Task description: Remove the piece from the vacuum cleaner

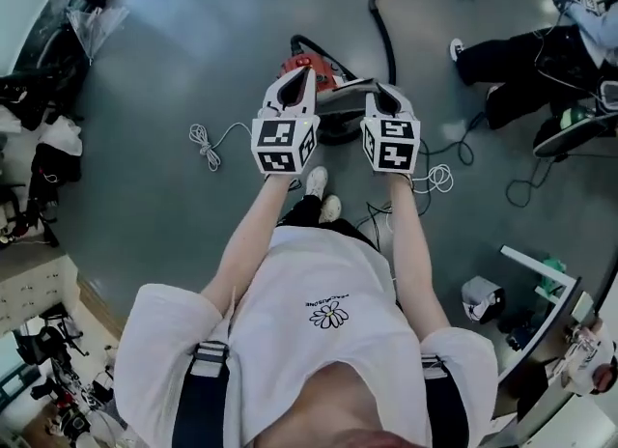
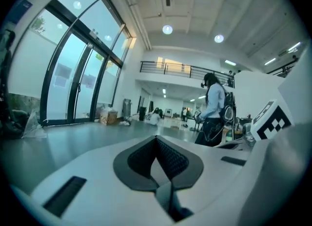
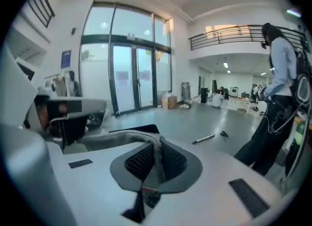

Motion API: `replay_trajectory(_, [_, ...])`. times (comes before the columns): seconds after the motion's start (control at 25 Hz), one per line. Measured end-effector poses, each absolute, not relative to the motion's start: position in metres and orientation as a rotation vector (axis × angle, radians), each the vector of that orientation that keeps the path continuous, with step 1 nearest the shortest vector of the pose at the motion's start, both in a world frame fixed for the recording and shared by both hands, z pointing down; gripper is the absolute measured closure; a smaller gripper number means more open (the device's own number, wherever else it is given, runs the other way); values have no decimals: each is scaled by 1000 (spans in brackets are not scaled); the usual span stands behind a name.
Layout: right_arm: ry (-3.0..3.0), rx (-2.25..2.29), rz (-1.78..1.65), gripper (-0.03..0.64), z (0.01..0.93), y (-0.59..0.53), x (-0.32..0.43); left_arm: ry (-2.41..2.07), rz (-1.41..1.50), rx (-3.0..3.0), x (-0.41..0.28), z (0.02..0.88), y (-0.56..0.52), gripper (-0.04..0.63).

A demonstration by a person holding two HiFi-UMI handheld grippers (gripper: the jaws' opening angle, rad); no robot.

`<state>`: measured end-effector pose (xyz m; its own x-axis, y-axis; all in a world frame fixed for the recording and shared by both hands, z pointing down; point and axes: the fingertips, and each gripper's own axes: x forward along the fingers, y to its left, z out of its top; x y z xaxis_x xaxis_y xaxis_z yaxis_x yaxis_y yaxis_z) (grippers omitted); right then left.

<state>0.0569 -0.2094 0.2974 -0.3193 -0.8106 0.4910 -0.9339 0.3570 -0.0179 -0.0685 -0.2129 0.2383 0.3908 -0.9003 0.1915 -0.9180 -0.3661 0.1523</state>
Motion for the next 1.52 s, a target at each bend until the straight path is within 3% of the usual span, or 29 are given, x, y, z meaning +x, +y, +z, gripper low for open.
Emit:
replay_trajectory(0.4, [-2614, 1942, 368, 589, 115, -204, 74, -1732, -305, 2596, -77, 95, -197, 591])
replay_trajectory(0.72, [-2566, 1943, 205, 589, 110, -199, 60, -1744, -388, 2601, -85, 78, -199, 591])
replay_trajectory(1.52, [-2462, 2005, 177, 589, 112, -195, 83, -1680, -389, 2586, -87, 86, -205, 591])
